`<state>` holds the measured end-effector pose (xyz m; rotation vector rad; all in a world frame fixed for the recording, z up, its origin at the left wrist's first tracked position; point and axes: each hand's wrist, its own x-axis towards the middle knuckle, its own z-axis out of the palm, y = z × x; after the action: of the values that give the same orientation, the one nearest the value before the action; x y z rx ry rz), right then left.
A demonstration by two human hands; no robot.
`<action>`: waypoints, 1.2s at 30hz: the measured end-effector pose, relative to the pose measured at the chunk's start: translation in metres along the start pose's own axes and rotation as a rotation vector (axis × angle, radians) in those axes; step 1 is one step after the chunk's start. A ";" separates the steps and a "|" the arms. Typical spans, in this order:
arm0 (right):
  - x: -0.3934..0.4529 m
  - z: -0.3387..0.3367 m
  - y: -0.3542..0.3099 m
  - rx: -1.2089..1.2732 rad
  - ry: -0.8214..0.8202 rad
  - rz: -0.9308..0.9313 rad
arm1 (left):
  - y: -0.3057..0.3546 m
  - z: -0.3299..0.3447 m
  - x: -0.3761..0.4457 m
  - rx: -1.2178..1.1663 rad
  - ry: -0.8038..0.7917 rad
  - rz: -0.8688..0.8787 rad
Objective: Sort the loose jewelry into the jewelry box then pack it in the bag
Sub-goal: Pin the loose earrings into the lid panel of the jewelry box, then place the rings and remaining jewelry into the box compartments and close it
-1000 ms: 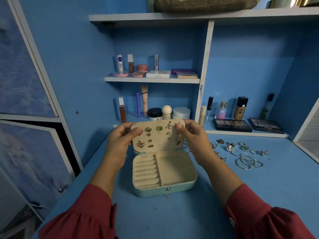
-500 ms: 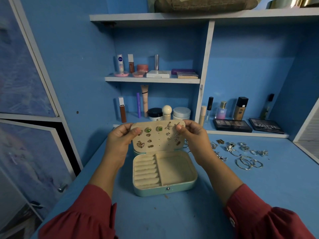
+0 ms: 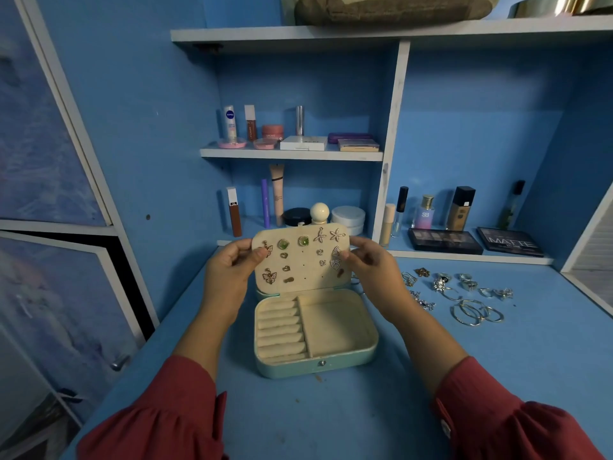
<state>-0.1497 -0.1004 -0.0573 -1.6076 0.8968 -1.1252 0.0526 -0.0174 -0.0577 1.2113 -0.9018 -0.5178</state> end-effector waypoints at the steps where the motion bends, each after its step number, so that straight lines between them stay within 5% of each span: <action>1: 0.000 -0.002 0.002 -0.094 -0.008 0.008 | -0.002 0.000 0.000 0.023 0.005 -0.012; 10: -0.001 -0.007 0.011 -0.634 -0.081 -0.016 | -0.020 -0.004 0.006 0.238 0.009 -0.099; 28: 0.003 -0.026 0.007 -0.568 0.128 0.108 | -0.034 -0.005 0.011 0.281 0.112 -0.241; 36: 0.004 -0.057 0.012 -0.615 0.230 0.161 | -0.026 -0.001 0.008 0.475 0.122 -0.053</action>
<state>-0.2032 -0.1238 -0.0605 -1.8621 1.6111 -0.9833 0.0608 -0.0309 -0.0796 1.6817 -0.9178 -0.2718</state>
